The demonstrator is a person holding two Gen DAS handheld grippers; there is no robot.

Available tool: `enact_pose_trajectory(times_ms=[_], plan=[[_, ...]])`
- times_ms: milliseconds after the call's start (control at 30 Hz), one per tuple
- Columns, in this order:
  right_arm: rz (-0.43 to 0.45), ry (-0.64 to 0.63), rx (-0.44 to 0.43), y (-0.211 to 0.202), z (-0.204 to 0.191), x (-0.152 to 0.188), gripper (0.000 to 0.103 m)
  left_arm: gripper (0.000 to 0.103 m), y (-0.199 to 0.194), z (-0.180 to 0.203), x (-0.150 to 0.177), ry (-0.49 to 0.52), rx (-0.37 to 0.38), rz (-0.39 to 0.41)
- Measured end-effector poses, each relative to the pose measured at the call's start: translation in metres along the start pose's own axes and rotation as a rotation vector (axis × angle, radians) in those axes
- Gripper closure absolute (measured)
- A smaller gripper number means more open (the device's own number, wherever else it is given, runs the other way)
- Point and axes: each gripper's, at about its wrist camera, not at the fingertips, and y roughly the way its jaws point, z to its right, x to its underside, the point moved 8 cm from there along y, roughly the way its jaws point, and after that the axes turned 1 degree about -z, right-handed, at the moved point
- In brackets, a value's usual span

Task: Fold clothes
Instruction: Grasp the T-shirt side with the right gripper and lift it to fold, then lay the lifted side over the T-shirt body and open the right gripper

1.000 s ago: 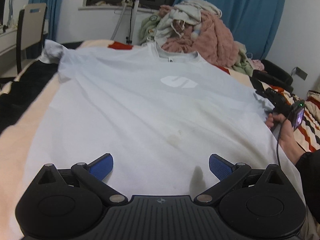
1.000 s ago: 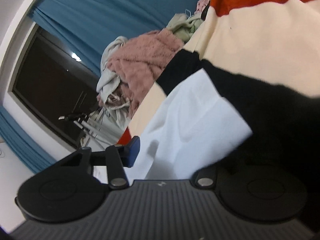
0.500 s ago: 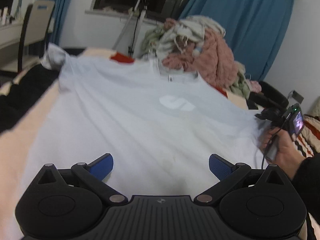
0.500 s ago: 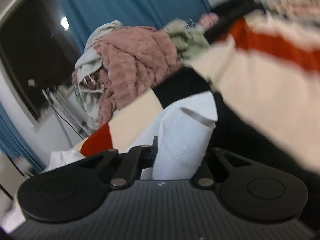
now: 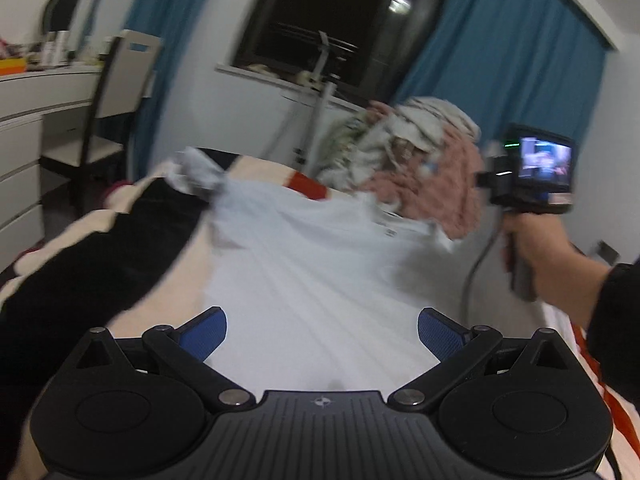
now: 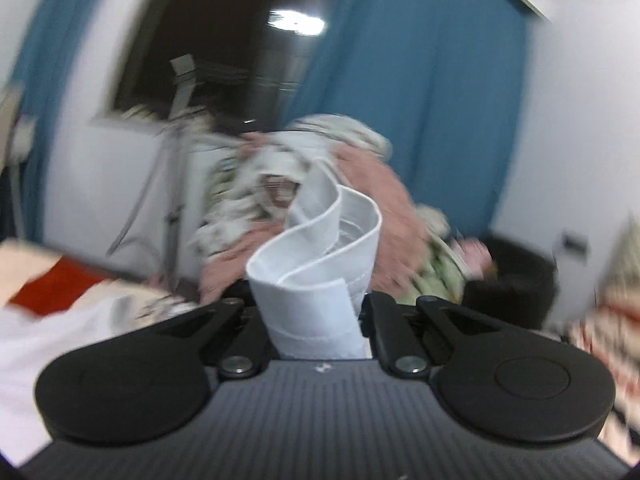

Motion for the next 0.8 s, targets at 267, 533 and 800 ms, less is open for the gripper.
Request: enact_pose_trajectory(times_ms=[267,533,800], plan=[[-0.167,-0.129,-0.122,0.024,-0.155,0.054,0.094,0.0,0.019,-0.039,0.005,-0.048,-0.057,-0.045],[-0.282,0.24,-0.367,0.013,-0.123,0.063,0.022,0.0,0.026,-0.029,0.012,-0.044,0.004,-0.07],[-0.206,0.392,-0.499,-0.09,-0.06,0.031,0.022,0.0,0.023,-0.014,0.01,0.022,0.007,-0.04]])
